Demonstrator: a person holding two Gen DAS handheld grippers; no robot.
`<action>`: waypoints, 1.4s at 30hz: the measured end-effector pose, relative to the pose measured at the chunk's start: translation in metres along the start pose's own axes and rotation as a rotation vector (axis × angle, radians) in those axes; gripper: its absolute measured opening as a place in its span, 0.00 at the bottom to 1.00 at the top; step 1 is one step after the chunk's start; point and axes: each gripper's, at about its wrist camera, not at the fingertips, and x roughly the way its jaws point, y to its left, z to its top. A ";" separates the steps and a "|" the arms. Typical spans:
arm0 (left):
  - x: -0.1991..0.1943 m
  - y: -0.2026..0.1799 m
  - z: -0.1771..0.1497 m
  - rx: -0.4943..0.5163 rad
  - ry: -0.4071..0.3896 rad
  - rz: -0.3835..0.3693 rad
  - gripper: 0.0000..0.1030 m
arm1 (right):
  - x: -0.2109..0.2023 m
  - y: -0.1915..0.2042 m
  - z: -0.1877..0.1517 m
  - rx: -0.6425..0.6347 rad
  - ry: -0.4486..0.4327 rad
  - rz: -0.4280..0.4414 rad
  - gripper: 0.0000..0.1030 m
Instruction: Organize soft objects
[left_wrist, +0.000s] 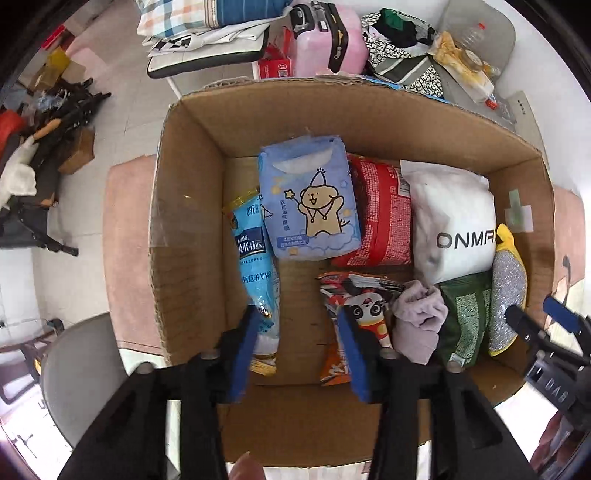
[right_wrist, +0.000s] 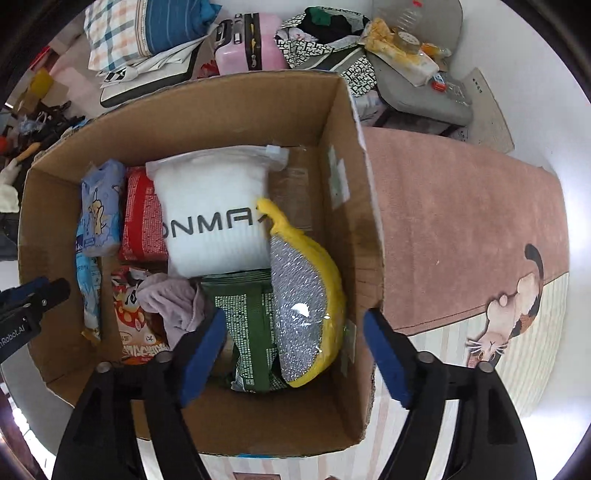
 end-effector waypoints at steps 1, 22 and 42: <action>0.000 -0.001 0.000 -0.003 0.001 -0.012 0.60 | 0.000 0.001 0.000 -0.004 -0.001 0.002 0.85; -0.007 0.002 -0.037 -0.023 -0.077 -0.020 0.94 | -0.009 0.013 -0.035 -0.027 0.000 0.147 1.00; -0.165 -0.025 -0.160 -0.008 -0.442 0.026 0.94 | -0.167 -0.011 -0.145 -0.070 -0.291 0.173 1.00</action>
